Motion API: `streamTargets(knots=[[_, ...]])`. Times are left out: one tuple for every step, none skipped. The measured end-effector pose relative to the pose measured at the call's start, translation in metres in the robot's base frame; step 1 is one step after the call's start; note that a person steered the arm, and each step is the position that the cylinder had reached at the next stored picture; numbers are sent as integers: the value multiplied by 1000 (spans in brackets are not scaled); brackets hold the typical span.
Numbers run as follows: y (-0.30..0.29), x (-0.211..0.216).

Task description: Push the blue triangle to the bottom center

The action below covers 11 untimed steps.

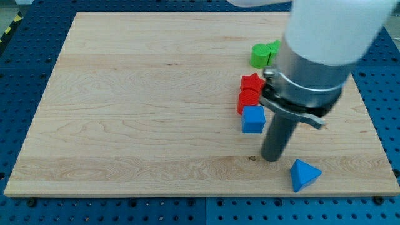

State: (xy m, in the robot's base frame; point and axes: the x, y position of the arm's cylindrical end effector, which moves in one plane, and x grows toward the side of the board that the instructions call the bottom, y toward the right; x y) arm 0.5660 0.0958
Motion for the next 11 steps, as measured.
streamTargets(knots=[[5,18],[82,-5],[148,-37],[233,-9],[249,11],[240,50],[234,51],[171,52],[70,47],[-19,22],[-75,-3]])
